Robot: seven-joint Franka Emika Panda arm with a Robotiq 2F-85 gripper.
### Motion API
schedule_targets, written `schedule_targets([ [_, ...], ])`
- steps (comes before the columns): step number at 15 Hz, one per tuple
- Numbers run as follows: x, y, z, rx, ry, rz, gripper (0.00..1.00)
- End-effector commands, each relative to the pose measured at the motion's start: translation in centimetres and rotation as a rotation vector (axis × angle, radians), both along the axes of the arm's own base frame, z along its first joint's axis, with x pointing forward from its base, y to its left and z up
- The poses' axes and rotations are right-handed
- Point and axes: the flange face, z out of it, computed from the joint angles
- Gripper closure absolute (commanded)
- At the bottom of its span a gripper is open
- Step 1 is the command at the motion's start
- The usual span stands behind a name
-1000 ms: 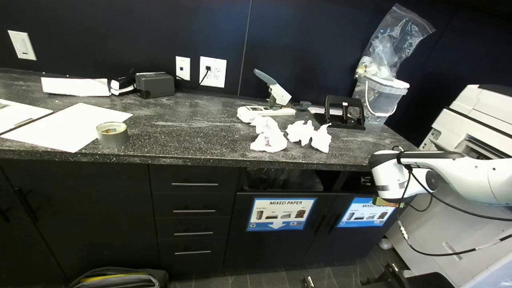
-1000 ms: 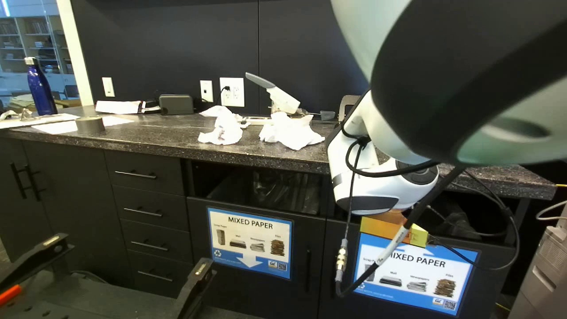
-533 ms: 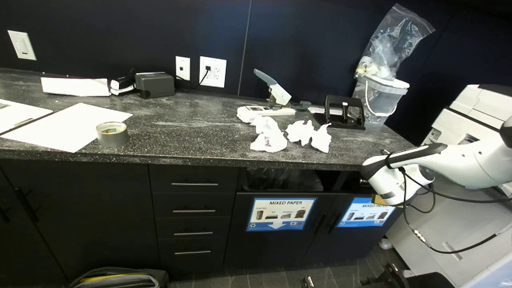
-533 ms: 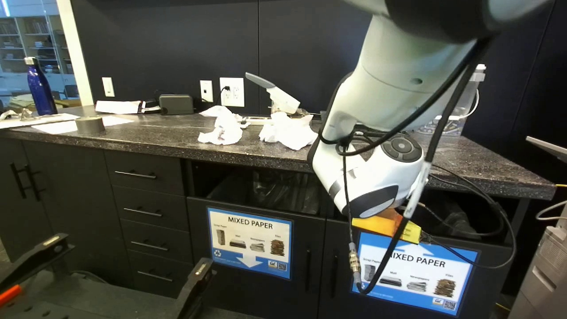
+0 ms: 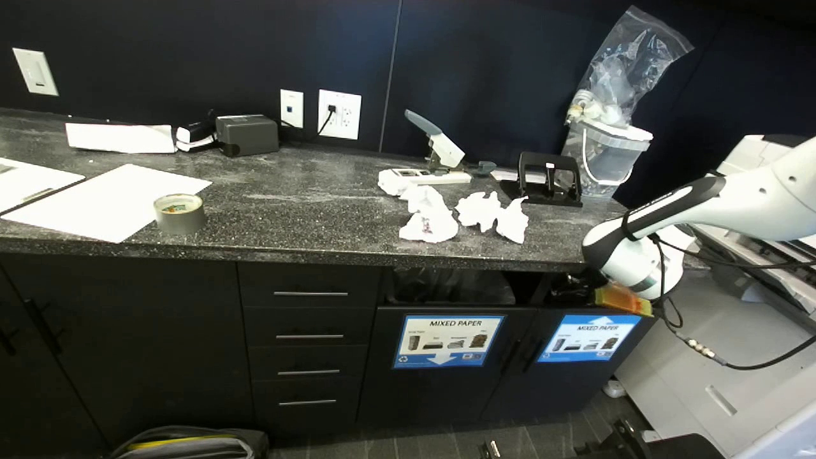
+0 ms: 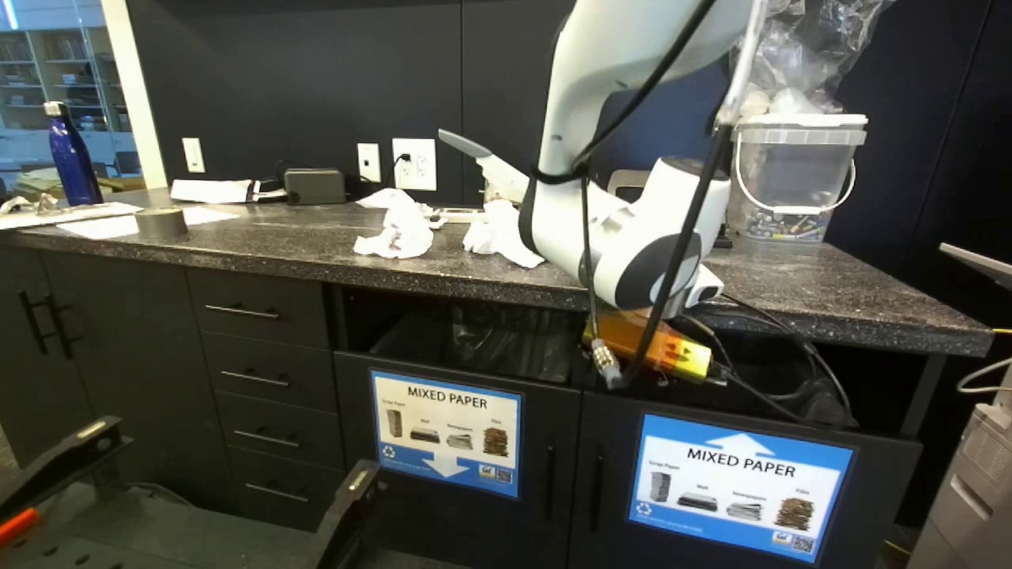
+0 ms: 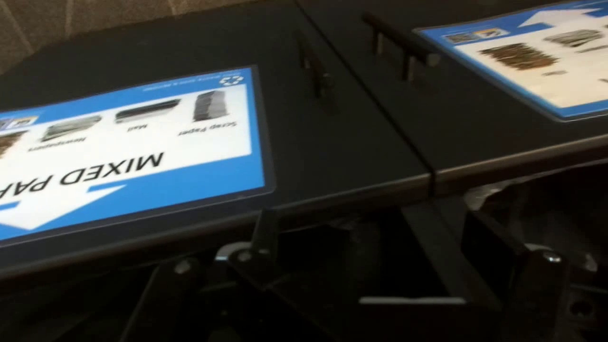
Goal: Put the tissues inside the rubbish bin.
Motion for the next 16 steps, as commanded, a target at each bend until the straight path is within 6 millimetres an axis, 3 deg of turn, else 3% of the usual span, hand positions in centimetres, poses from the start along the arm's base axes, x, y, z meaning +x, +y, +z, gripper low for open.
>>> schedule_targets([
  [1, 0.8, 2.6, 7.7, 0.094, 0.094, 0.022, 0.00],
  [7, 2.7, 4.4, 19.9, 0.228, 0.194, 0.075, 0.00],
  [10, 5.9, 5.6, 27.6, 0.236, 0.189, 0.100, 0.00],
  [12, 8.8, 6.8, 31.6, 0.205, 0.192, 0.117, 0.00],
  [14, 11.4, 8.1, 33.2, 0.184, 0.227, 0.115, 0.00],
  [16, 13.3, 9.4, 32.6, 0.152, 0.273, 0.091, 0.00],
])
